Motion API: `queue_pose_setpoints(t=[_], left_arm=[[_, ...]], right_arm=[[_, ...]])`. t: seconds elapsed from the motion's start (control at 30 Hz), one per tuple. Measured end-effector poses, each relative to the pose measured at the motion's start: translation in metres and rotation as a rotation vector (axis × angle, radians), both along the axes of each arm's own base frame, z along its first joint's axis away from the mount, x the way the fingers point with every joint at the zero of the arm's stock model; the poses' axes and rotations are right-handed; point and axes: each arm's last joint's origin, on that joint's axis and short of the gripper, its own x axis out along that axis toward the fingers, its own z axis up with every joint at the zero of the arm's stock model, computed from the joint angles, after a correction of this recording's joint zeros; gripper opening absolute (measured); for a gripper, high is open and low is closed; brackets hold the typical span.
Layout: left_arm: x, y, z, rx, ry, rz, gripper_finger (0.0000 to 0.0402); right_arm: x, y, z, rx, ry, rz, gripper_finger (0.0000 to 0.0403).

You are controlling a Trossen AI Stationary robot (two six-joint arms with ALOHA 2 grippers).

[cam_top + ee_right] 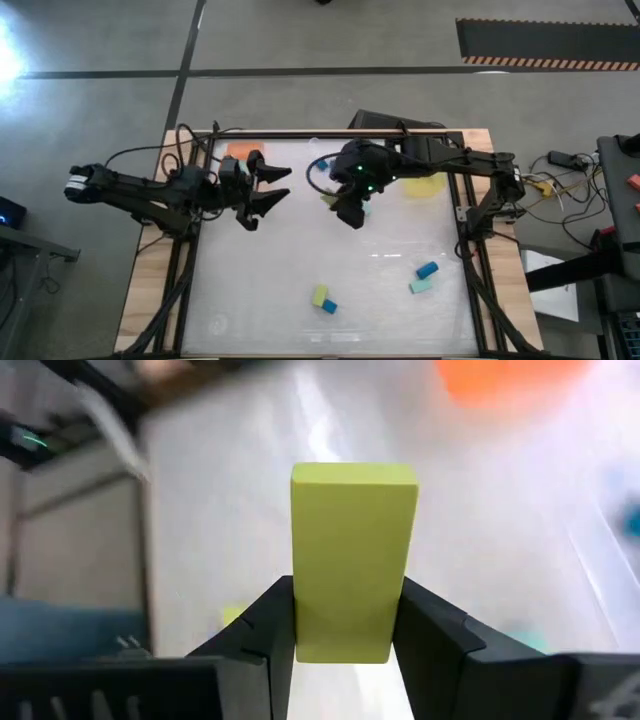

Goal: Sort & place blocks by color
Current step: Put the top green rectangle block into the yellow bin

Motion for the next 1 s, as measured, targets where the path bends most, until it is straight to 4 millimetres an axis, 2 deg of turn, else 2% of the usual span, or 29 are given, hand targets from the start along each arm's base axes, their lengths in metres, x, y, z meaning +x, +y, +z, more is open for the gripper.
queue_pose_setpoints(t=[0.33, 0.47, 0.73, 1.0], left_arm=[[-0.003, 0.001, 0.002, -0.009, -0.012, 0.019, 0.0240], [-0.003, 0.001, 0.000, -0.016, -0.005, 0.036, 0.0240], [-0.003, 0.002, 0.000, -0.014, -0.005, 0.046, 0.0240], [-0.002, 0.002, -0.002, -0.017, 0.008, 0.060, 0.0240]], right_arm=[[-0.028, -0.048, -0.052, 0.025, 0.406, -0.230, 0.0120], [-0.039, -0.070, -0.071, 0.033, 0.475, -0.307, 0.0120], [-0.076, -0.123, -0.100, 0.098, 0.579, -0.496, 0.0120], [-0.119, -0.168, -0.113, 0.164, 0.618, -0.670, 0.0120]])
